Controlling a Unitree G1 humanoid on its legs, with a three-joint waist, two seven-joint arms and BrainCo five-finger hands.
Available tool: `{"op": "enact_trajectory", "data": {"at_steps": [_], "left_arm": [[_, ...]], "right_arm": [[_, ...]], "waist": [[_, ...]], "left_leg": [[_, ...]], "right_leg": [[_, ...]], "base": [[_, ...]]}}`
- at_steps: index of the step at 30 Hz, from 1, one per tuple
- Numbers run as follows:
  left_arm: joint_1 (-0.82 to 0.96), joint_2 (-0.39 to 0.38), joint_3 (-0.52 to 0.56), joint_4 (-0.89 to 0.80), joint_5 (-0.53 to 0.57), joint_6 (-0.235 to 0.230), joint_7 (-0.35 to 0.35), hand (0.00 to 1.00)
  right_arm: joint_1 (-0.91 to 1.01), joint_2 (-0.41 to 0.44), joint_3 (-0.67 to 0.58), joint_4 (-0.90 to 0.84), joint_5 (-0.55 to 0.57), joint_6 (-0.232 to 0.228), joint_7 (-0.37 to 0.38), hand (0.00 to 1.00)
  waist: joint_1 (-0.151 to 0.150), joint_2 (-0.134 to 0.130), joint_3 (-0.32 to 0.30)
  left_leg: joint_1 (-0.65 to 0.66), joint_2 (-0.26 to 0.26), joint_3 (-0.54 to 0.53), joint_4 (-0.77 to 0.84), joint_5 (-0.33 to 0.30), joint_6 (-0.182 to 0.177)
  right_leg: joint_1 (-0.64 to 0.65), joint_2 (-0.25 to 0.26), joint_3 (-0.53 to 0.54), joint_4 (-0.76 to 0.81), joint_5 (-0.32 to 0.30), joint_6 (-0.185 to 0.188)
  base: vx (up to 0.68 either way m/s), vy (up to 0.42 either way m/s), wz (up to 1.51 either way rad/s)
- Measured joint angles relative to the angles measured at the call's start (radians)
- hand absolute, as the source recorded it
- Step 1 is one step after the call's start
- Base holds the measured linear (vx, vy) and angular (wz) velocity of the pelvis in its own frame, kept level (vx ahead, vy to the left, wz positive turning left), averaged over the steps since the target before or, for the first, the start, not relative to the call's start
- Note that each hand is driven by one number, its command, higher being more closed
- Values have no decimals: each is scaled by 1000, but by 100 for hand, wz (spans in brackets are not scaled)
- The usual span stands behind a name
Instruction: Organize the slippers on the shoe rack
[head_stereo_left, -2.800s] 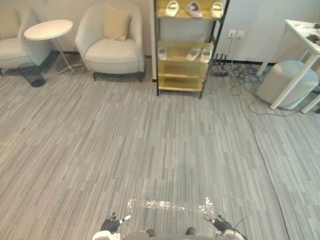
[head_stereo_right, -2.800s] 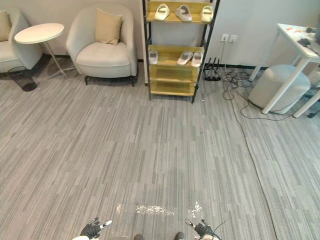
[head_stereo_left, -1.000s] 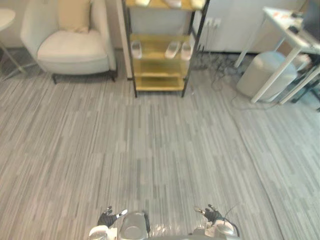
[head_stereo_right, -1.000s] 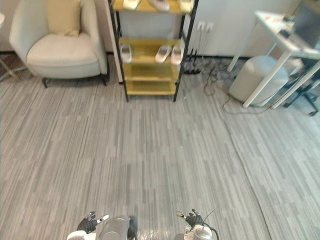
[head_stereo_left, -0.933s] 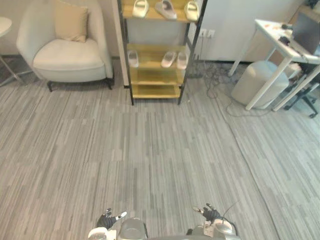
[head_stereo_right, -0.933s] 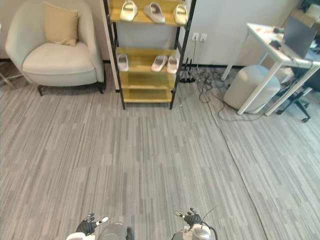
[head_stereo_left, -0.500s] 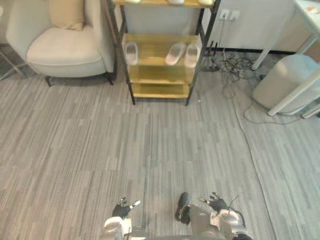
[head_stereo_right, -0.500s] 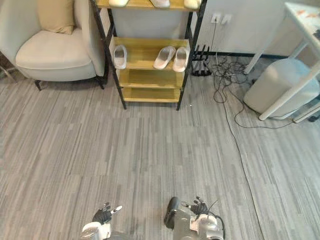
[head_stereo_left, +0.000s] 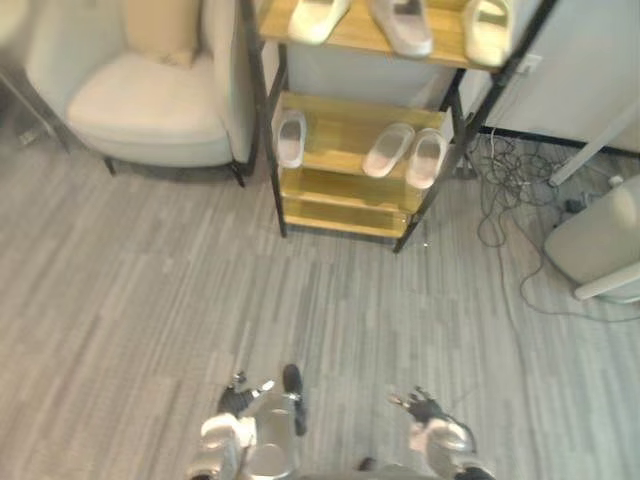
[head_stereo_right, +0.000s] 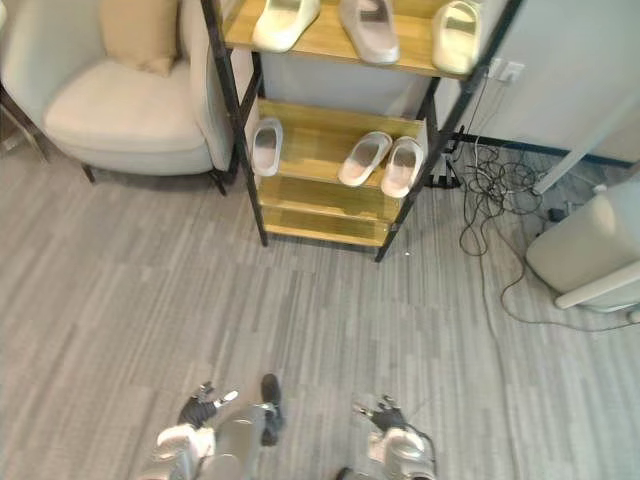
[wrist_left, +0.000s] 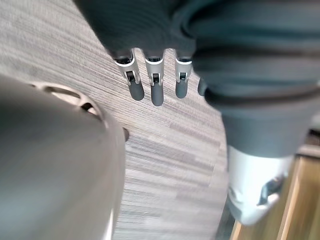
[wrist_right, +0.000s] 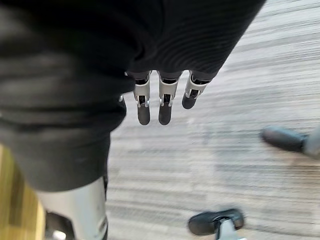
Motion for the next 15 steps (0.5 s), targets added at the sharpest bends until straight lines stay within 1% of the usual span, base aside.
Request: {"op": "enact_trajectory", "data": {"at_steps": [1,2,3,4,5,6,7,8,9,10,11,12,13,14,15], "left_arm": [[1,3,-1,3,0,1,0,0],[1,16,-14,16,0,5,-1,0],[2,24,-32,22,0,7,0,0],[8,32,-48,25,0,15,0,0],[16,34,-48,24,-1,19,0,0],[20,35,-49,24,-1,20,1,0],[25,33,-49,24,-1,20,1,0],[27,29,-49,24,-1,20,1,0],[25,24,-50,24,-1,20,0,0],[22,20,-50,24,-1,20,1,0],[20,17,-54,24,-1,20,1,0],[15,15,-73,26,0,20,0,0],[16,13,-77,28,0,20,0,0],[25,9,-77,30,1,20,0,0],[34,12,-75,29,1,19,0,0]], "right_arm": [[1,3,8,0,0,0,3,0],[4,3,30,-4,0,0,5,0],[9,2,36,-4,-2,0,7,0],[17,1,37,-4,-3,3,8,0],[23,1,39,-4,-5,3,8,0],[32,1,39,-4,-7,3,10,0],[35,1,39,-3,-9,3,12,0],[35,0,38,-3,-10,4,13,0],[33,-1,38,-4,-19,4,15,0],[28,-1,38,-4,-25,4,16,0],[24,-2,38,-4,-27,4,16,0],[27,-5,38,-5,-27,4,18,0],[27,-7,37,-7,-28,3,19,0],[30,-8,35,-10,-28,3,20,0],[41,-6,36,-13,-28,3,23,0]], "waist": [[0,2,-1],[-1,3,-3],[-5,2,-3],[-11,5,-1],[-15,8,0],[-17,6,-1],[-17,6,0],[-17,9,1],[-19,15,3],[-19,18,3],[-20,20,3],[-21,23,5],[-24,23,6],[-26,23,6],[-27,15,0]], "left_leg": [[24,8,-1,19,-34,-3],[66,16,-2,29,-76,-11],[91,17,-4,28,-92,-12],[141,17,-15,17,-116,-17],[181,18,-19,1,-127,-18],[227,15,-17,-28,-133,-22],[254,14,-16,-50,-133,-23],[291,15,-16,-82,-133,-24],[315,18,-17,-107,-132,-26],[330,20,-18,-126,-129,-30],[342,21,-20,-143,-127,-35],[371,20,-23,-176,-124,-52],[394,19,-24,-190,-129,-71],[436,20,-33,-201,-145,-100],[462,19,-47,-202,-166,-131]], "right_leg": [[-36,-26,3,127,1,8],[-137,-76,15,419,18,13],[-189,-96,9,559,14,4],[-242,-119,-27,705,-2,-22],[-264,-125,-60,735,-17,-46],[-288,-129,-109,710,-40,-68],[-300,-128,-147,661,-61,-71],[-330,-116,-201,546,-78,-73],[-357,-91,-223,418,-78,-75],[-383,-65,-223,307,-63,-84],[-405,-47,-218,209,-35,-85],[-439,-13,-186,22,56,-85],[-450,3,-152,-58,112,-82],[-450,11,-117,-101,172,-91],[-440,10,-91,-104,207,-114]], "base": [[403,179,-19],[375,164,-10],[458,170,3],[467,125,16],[474,82,19],[383,44,12],[352,12,7],[262,-10,3],[329,-41,3],[269,-51,6],[355,-87,14],[381,-115,20],[477,-167,29],[483,-208,38],[405,-208,53]]}}
